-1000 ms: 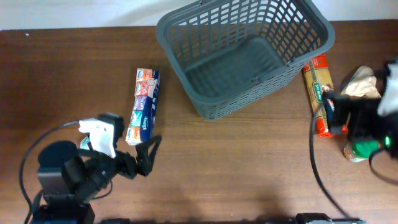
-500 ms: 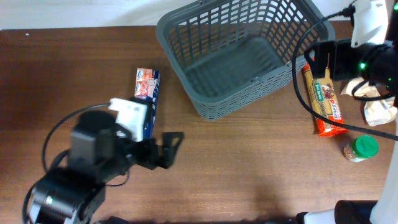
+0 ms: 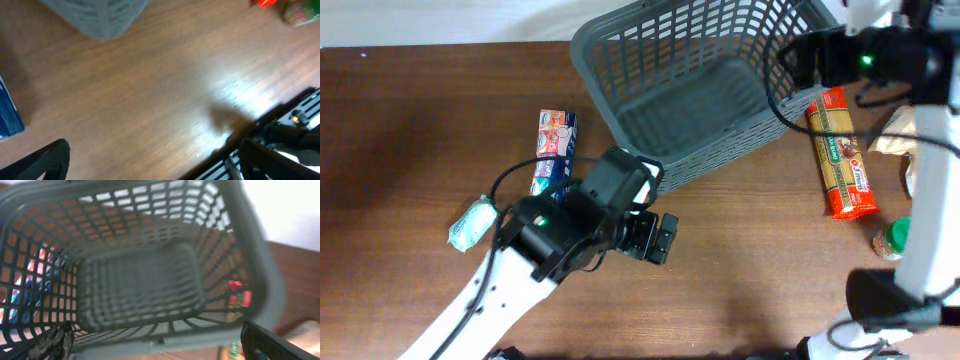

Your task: Pack container

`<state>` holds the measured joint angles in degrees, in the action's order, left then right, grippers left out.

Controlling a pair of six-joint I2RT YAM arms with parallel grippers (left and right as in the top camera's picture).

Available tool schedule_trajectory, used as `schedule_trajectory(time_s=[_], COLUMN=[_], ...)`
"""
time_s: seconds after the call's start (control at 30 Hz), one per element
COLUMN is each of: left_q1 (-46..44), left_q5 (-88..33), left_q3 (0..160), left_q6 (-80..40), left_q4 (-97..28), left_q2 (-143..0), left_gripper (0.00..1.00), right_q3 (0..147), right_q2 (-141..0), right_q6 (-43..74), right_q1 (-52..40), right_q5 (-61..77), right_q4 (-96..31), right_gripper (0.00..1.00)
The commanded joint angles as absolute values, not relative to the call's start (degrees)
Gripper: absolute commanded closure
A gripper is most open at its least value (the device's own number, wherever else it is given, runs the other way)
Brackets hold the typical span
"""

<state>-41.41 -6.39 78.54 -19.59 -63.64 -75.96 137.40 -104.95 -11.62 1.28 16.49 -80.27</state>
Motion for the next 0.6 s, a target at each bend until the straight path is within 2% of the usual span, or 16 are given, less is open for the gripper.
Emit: schedule_trajectory(time_s=[0.0, 0.17, 0.5, 0.53, 0.57], left_q1=[-41.63, -41.65, -41.65, -41.65, -41.65], left_q5=[-8.97, -14.15, -17.06, -17.21, -17.21], left_q3=[79.29, 79.29, 79.29, 79.29, 79.29], left_q6=[-20.58, -20.53, -20.56, -20.56, -20.56], left_q4=[-64.64, -65.56, -65.54, -65.54, -65.54], left_q2=[-78.76, -81.38, -82.28, -82.28, -82.28], left_gripper=[0.01, 0.01, 0.00, 0.01, 0.00], right_q3=[137.69, 137.69, 137.47, 137.47, 137.47], right_q2=[-105.73, -106.02, -106.52, -106.54, -106.56], right_q6=[-14.61, -14.61, -14.55, -14.55, -14.50], right_q1=[0.75, 0.78, 0.82, 0.82, 0.82], right_q5=[22.96, 22.85, 16.05, 15.22, 14.02], right_q4=[-79.94, -78.35, -77.30, -77.30, -77.28], right_gripper=[0.01, 0.01, 0.01, 0.11, 0.26])
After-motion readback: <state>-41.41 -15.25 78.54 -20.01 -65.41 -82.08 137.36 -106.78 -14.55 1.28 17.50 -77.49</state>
